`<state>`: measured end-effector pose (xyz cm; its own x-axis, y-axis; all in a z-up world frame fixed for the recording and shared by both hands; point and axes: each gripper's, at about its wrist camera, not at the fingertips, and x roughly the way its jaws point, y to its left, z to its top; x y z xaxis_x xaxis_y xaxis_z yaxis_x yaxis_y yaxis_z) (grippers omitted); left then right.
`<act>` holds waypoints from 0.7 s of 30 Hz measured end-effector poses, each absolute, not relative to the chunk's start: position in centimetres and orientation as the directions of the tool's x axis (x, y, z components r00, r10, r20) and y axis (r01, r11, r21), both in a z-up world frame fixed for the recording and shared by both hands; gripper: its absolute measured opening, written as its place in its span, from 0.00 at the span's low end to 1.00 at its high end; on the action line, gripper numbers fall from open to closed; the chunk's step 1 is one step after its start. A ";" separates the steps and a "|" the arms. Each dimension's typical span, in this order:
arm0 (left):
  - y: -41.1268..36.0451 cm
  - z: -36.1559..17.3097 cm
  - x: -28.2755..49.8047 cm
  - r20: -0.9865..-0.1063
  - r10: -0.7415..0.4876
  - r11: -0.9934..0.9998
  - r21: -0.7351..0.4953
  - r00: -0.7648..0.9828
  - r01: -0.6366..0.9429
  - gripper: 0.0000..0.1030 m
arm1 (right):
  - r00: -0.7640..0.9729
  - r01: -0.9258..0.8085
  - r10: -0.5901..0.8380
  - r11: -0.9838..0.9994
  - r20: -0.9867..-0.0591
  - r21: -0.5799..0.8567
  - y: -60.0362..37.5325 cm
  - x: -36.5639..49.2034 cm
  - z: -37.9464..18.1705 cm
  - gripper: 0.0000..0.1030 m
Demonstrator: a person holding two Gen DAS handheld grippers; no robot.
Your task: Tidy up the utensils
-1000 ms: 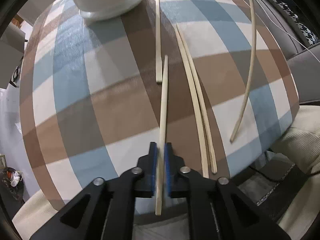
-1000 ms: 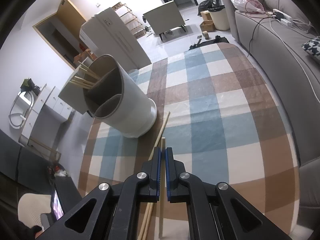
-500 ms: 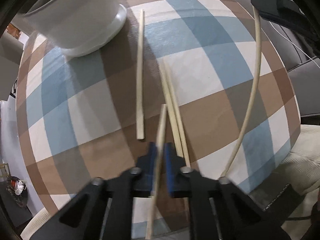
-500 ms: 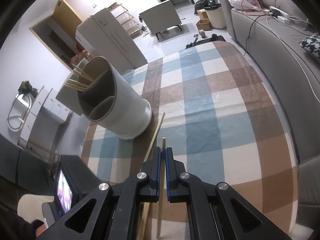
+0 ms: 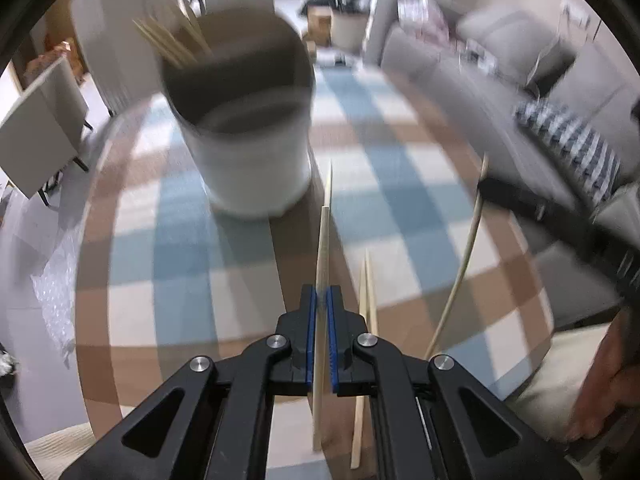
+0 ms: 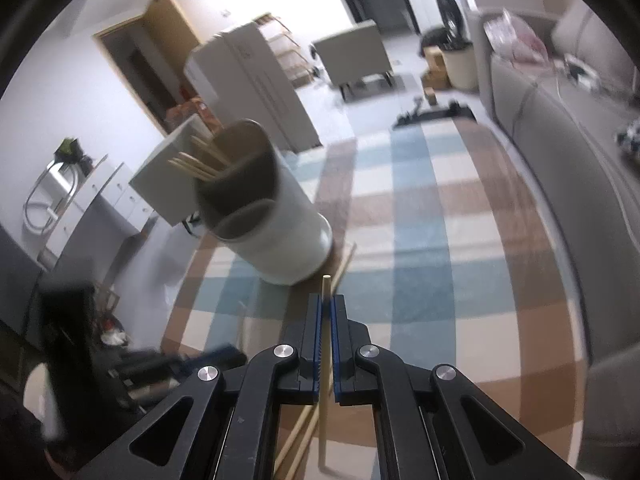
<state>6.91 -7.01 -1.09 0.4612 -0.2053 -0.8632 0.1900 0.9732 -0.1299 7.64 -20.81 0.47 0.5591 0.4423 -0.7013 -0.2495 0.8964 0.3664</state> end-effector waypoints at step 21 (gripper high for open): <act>-3.1 4.6 6.1 -0.750 -0.326 0.944 -0.226 0.576 0.239 0.00 | 0.694 -0.329 0.426 0.905 -0.581 0.269 -18.4 5.1 5.5 0.03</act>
